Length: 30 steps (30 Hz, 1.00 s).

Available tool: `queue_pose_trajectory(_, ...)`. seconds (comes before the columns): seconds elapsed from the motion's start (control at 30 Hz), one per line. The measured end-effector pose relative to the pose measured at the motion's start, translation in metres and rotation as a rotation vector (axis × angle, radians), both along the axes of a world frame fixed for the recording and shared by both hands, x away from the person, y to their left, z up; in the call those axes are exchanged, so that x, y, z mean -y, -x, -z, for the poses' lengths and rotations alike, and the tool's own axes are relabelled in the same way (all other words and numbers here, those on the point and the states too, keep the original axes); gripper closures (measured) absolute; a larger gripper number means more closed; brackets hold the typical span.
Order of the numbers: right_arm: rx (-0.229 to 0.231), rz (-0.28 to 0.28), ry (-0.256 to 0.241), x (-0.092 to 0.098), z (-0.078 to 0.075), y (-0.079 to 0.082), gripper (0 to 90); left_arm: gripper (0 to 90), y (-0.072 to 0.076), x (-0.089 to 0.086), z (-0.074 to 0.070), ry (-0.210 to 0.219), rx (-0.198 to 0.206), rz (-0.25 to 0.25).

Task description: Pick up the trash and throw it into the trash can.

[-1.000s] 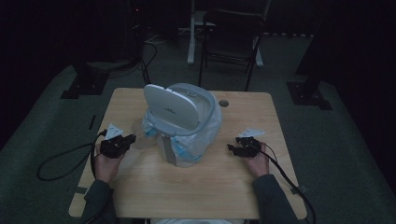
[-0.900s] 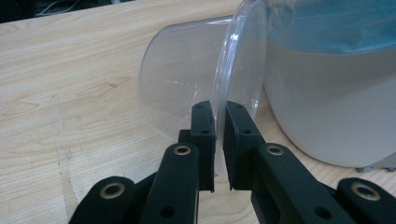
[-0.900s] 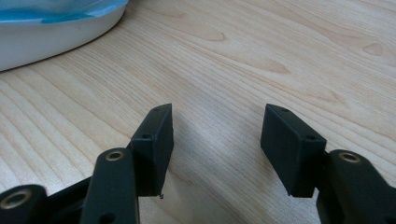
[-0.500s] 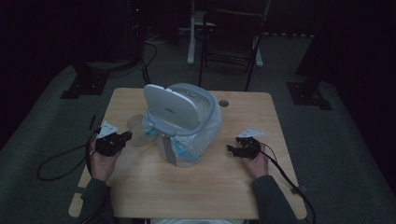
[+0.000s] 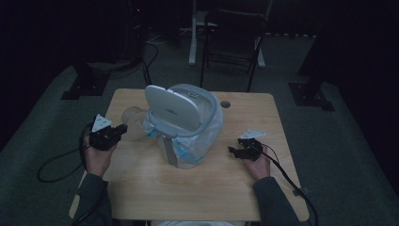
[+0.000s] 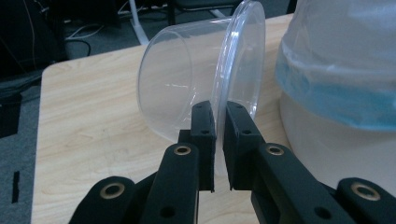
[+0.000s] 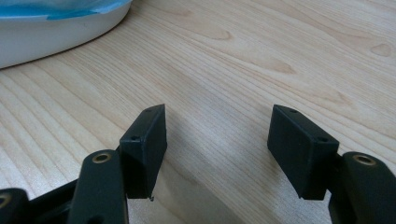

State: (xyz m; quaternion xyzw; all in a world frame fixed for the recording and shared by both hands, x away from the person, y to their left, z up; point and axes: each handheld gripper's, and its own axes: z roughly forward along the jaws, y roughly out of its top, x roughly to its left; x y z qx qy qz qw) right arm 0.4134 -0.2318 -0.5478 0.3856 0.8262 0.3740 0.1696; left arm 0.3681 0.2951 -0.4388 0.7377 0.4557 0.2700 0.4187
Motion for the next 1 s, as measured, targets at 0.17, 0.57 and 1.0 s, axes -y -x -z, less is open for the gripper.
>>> queue_pose_trajectory(0.17, -0.001, -0.002, 0.0, 0.0, 0.0, 0.0, 35.6, 84.2, -0.003, 0.0, -0.007, -0.002, 0.015, -0.002)
queue_pose_trajectory(0.57, -0.001, -0.004, 0.002, 0.0, 0.0, 0.0, 35.1, 84.2, -0.008, -0.003, -0.024, 0.013, 0.051, -0.005)
queue_pose_trajectory(1.0, 0.0, -0.005, 0.002, 0.0, 0.0, 0.0, 34.7, 84.2, -0.013, -0.004, -0.041, 0.006, 0.071, -0.002)
